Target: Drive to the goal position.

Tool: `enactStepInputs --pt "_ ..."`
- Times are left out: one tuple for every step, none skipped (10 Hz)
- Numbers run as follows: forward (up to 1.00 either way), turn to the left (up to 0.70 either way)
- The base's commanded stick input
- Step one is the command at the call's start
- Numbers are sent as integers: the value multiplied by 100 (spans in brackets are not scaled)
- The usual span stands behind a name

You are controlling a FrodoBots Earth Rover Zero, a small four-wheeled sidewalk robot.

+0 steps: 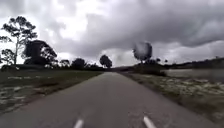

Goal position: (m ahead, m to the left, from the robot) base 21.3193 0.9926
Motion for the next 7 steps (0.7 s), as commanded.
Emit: enactStepInputs --pt "70 0" --pt "70 0" --pt "70 0" --pt "70 0" --pt "70 0" --pt "70 0" --pt "70 0"
